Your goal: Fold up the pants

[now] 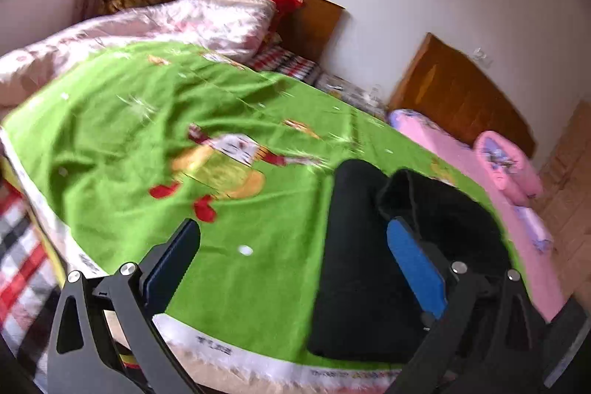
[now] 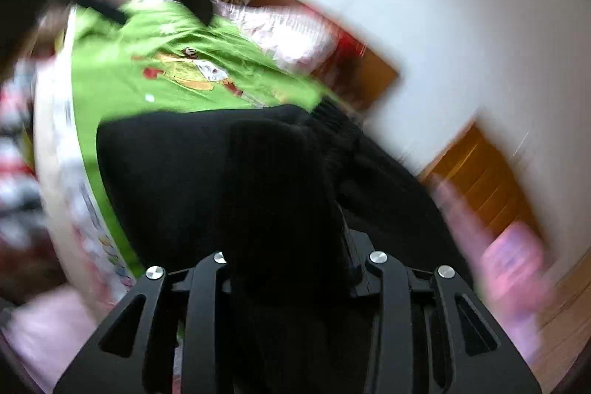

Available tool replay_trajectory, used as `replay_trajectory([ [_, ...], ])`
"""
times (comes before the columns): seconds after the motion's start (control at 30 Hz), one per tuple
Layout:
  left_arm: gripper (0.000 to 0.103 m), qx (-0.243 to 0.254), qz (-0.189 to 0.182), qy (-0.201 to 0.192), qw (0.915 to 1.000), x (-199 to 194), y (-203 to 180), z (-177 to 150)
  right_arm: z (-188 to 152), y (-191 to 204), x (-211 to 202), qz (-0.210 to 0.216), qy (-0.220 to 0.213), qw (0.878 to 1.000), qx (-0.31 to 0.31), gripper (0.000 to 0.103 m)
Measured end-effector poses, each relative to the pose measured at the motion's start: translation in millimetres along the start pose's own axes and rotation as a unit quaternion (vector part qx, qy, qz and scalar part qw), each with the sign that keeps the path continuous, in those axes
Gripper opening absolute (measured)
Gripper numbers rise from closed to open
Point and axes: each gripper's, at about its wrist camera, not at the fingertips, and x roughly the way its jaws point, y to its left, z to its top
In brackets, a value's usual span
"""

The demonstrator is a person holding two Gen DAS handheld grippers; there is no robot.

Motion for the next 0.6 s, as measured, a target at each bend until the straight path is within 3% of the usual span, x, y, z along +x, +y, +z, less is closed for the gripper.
replay_trajectory([
  [0.03, 0.101, -0.014, -0.032, 0.012, 0.9993, 2.0, 1.2, -0.8, -1.4, -6.2, 0.5, 0.008, 0.002, 1.000, 0.011, 0.035],
  [0.07, 0.101, -0.041, -0.087, 0.035, 0.9947, 6.8, 3.6, 0.8, -2.4, -10.7, 2.1, 0.006, 0.001, 1.000, 0.013, 0.035],
  [0.13, 0.101, -0.074, -0.171, 0.067, 0.9802, 16.8, 1.3, 2.8, -4.5, -13.3, 6.7, -0.008, -0.008, 1.000, 0.006, 0.036],
  [0.2, 0.101, -0.076, -0.219, 0.105, 0.9670, 29.7, -11.2, 5.5, -8.7, -7.4, 2.2, -0.026, -0.018, 0.999, -0.006, 0.037],
  [0.27, 0.101, -0.062, -0.202, 0.111, 0.9710, 34.6, -23.1, 6.3, -5.6, 0.1, -9.8, -0.034, -0.024, 0.999, -0.029, 0.043],
  [0.33, 0.101, -0.047, -0.192, 0.122, 0.9726, 38.4, -32.9, 5.2, -4.7, -4.5, -24.7, -0.013, -0.045, 0.998, -0.034, 0.073],
  [0.4, 0.101, -0.040, -0.191, 0.134, 0.9714, 42.0, -37.0, 3.5, -12.7, -22.4, -51.1, 0.048, -0.086, 0.995, -0.017, 0.088],
  [0.5, 0.101, -0.019, -0.175, 0.150, 0.9729, 46.1, -46.9, -0.5, -26.0, -55.2, -77.2, 0.075, -0.108, 0.991, 0.038, 0.088],
  [0.6, 0.101, -0.004, -0.164, 0.156, 0.9740, 45.0, -56.6, -4.5, -52.5, -109.4, -84.7, 0.069, -0.091, 0.983, 0.142, 0.088],
])
